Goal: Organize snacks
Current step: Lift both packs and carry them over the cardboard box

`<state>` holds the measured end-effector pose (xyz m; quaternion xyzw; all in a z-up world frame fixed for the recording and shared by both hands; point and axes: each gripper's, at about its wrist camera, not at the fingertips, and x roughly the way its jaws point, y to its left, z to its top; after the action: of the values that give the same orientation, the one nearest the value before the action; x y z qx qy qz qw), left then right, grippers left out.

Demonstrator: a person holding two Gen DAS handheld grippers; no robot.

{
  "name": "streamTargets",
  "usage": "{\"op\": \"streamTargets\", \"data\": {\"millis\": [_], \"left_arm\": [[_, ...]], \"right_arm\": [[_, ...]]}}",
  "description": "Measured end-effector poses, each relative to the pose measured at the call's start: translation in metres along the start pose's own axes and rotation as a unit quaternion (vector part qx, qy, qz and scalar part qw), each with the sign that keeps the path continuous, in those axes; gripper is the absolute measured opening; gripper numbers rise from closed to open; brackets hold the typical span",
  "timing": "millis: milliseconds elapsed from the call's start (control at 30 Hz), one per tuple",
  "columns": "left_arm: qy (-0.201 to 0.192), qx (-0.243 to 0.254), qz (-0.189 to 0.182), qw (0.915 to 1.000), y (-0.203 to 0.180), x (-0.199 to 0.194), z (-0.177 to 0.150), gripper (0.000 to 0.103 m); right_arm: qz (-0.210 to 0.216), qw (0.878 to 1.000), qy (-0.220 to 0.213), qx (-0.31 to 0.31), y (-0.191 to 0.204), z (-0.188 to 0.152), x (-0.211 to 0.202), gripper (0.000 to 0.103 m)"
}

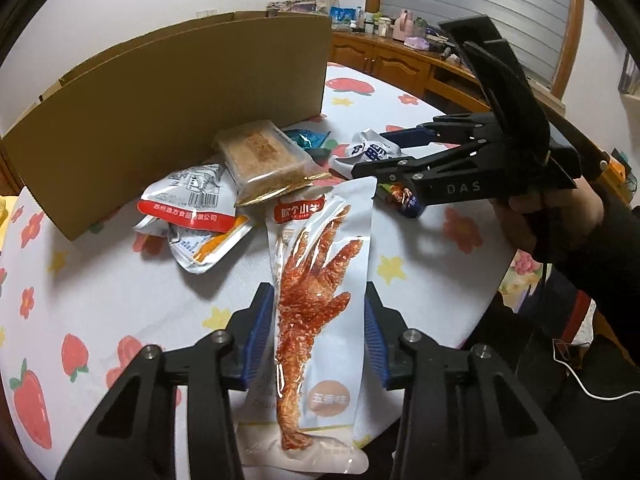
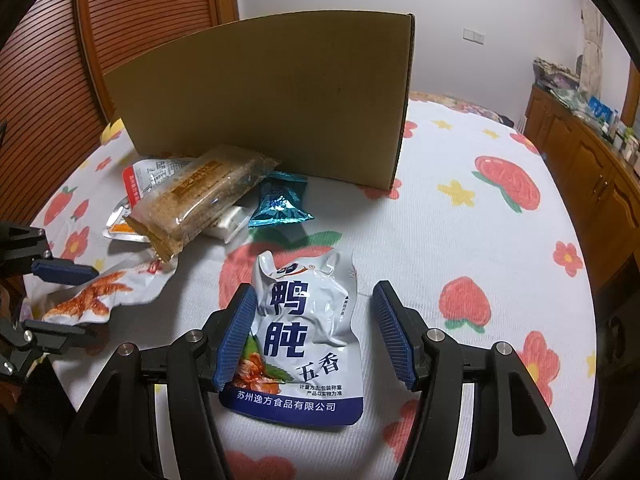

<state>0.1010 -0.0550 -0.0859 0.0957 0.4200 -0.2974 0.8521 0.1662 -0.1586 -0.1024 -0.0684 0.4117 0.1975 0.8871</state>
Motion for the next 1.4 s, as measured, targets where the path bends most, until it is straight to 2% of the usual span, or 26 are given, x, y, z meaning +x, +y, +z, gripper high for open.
{"op": "streamTargets", "data": {"millis": [533, 833, 1400], "left_arm": [[-0.044, -0.029, -0.007, 0.9986, -0.001, -0.016, -0.002, 0.043], [-0.068, -0.038, -0.002, 0.9970, 0.005, -0.027, 0.005, 0.043], [-0.098, -0.043, 0.006, 0.9943, 0.012, -0.043, 0.016, 0.043]], "right_arm": [[-0.007, 0.999, 0.017, -0.036, 0.016, -0.007, -0.003, 0.068], [-0.001, 0.999, 0.016, -0.034, 0.017, -0.011, -0.006, 0.061], [0.014, 1.000, -0.011, -0.019, 0.015, -0.013, -0.032, 0.060]]}}
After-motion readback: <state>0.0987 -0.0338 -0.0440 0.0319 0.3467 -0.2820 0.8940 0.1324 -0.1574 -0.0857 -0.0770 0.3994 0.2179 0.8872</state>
